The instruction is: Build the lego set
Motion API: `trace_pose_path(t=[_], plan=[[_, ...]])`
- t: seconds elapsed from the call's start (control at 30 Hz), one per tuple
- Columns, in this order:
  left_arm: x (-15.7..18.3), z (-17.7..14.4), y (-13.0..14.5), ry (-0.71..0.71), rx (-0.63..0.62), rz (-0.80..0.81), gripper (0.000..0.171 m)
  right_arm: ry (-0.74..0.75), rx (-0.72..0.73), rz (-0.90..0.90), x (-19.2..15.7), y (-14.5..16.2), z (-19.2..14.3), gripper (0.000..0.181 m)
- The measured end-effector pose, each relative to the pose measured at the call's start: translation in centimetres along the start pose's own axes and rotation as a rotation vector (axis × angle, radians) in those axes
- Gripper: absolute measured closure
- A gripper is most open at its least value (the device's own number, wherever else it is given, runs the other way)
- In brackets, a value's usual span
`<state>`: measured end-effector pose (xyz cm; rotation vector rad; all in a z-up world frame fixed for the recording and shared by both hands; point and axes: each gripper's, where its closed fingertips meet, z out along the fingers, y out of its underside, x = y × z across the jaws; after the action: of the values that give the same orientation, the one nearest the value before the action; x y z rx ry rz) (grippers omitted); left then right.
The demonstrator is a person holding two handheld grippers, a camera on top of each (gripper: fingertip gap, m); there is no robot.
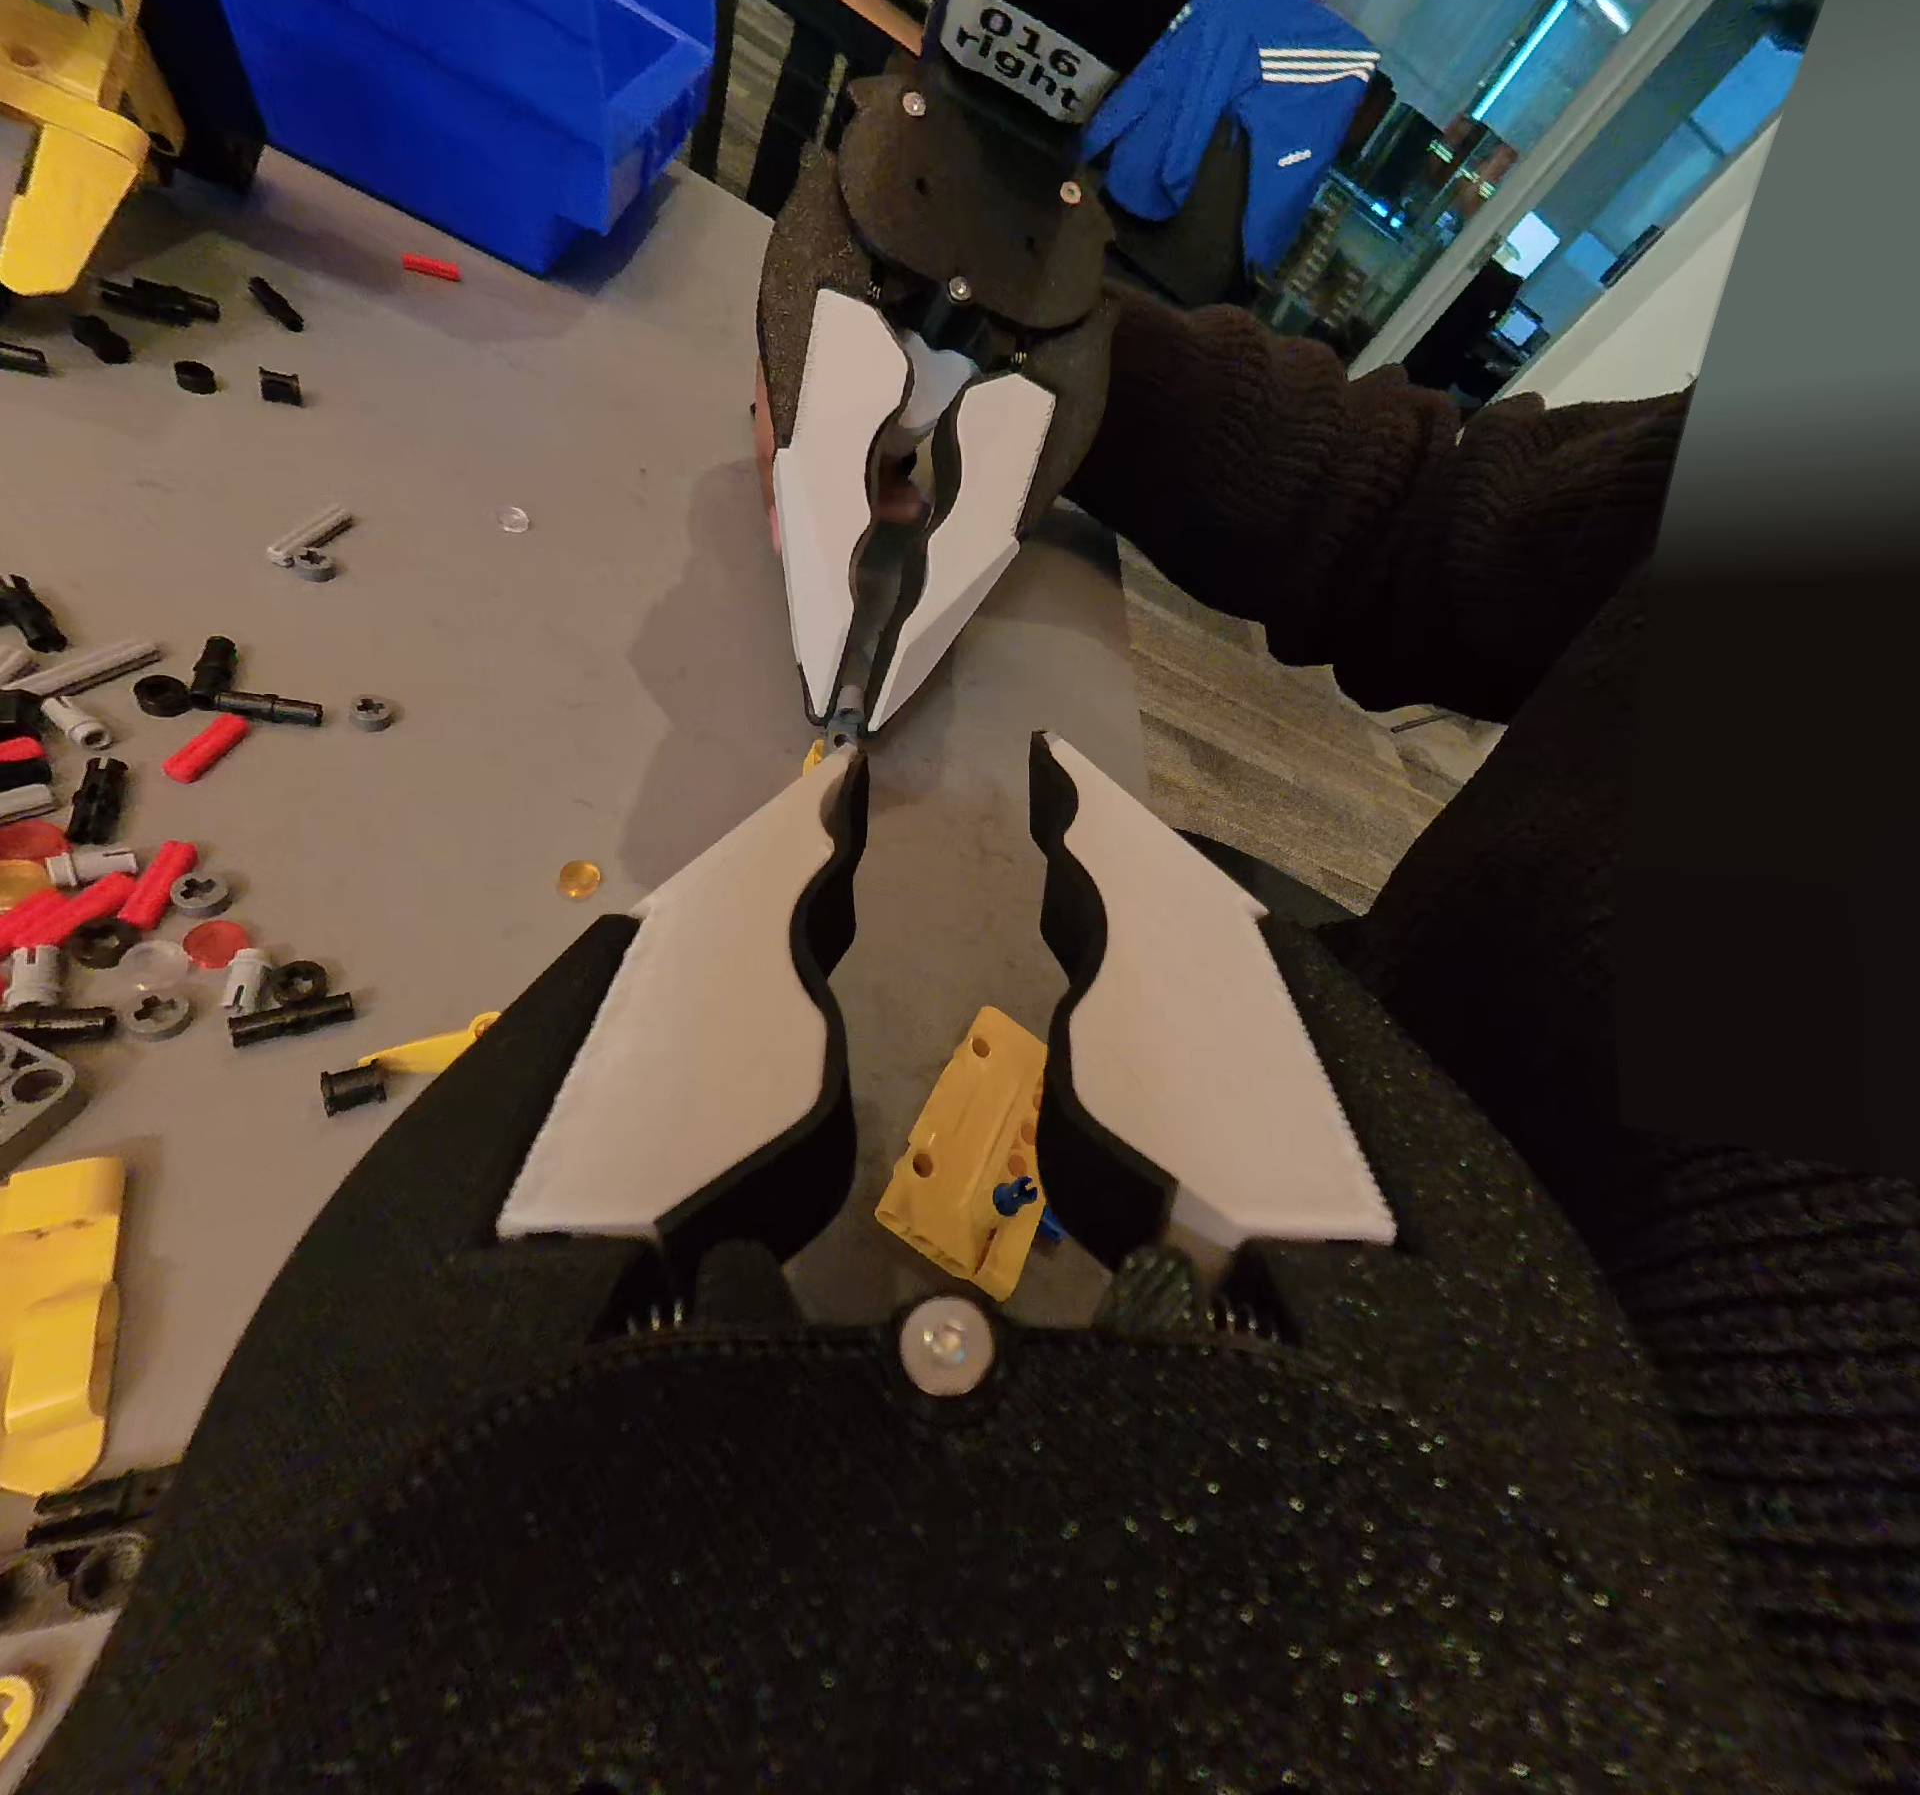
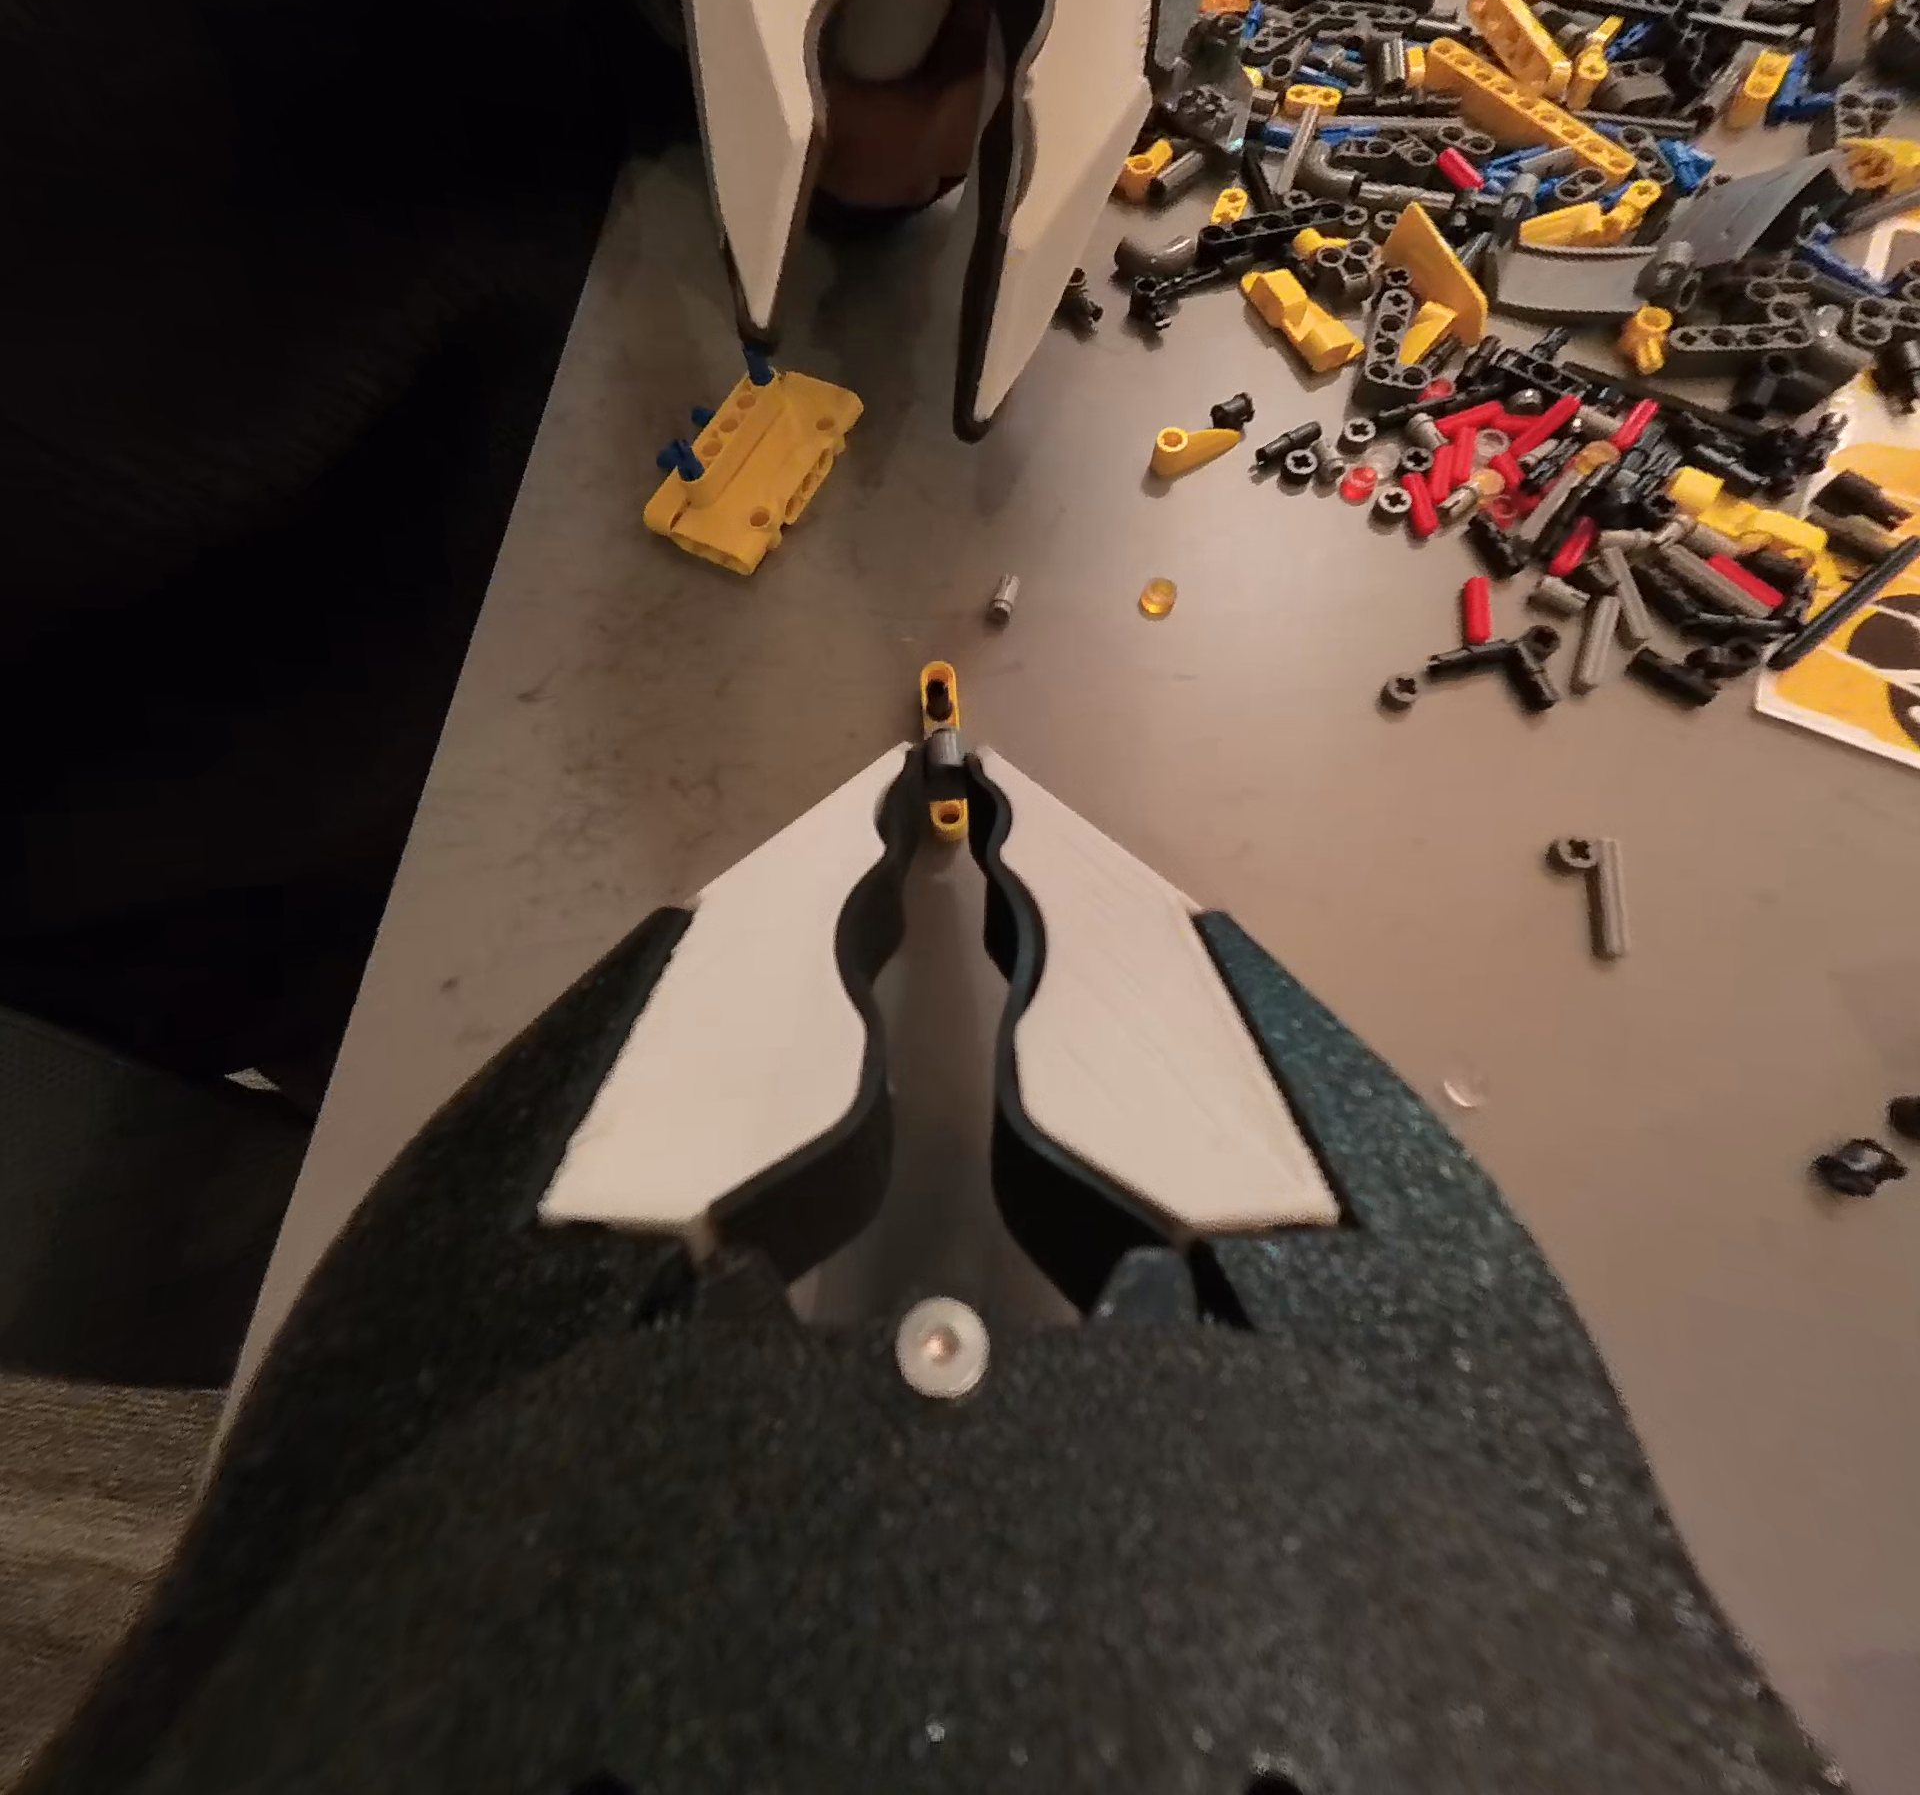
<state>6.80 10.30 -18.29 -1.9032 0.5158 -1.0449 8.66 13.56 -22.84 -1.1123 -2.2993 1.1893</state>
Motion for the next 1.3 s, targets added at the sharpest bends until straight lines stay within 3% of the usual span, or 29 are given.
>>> trace_pose_path(t=[0.27, 0.53, 0.83, 0.93, 1.03, 1.13, 1.17, 1.3], plan=[[0.0, 0.0, 0.0, 0.0, -0.003, 0.0, 0.141, 0.024, -0.1, 0.025, 0.2, 1.2, 0.3, 0.175], [0.0, 0.0, 0.0, 0.004, 0.003, 0.0, 0.142, 0.091, -0.118, -0.037, 0.1, -1.6, -0.2, 0.175], [0.2, -2.4, -2.9, 0.139, 0.203, -0.19, 0.165, 0.451, -0.054, -0.389, 0.8, -8.4, 0.1, 0.175], [0.4, -3.1, -3.6, 0.203, 0.259, -0.253, 0.164, 0.559, -0.062, -0.47, 1.1, -9.3, -0.2, 0.175], [0.3, -3.3, -3.9, 0.196, 0.281, -0.255, 0.151, 0.651, -0.102, -0.529, 1.4, -9.7, -0.3, 0.175], [0.0, -2.8, -3.4, 0.12, 0.248, -0.193, 0.147, 0.693, -0.127, -0.57, 1.4, -10.2, -0.1, 0.175], [0.1, -2.8, -3.4, 0.112, 0.24, -0.174, 0.154, 0.699, -0.132, -0.574, 1.3, -10.2, -0.1, 0.175], [0.7, -3.2, -3.8, 0.151, 0.267, -0.173, 0.159, 0.696, -0.076, -0.573, 0.9, -11.0, -0.3, 0.175]])
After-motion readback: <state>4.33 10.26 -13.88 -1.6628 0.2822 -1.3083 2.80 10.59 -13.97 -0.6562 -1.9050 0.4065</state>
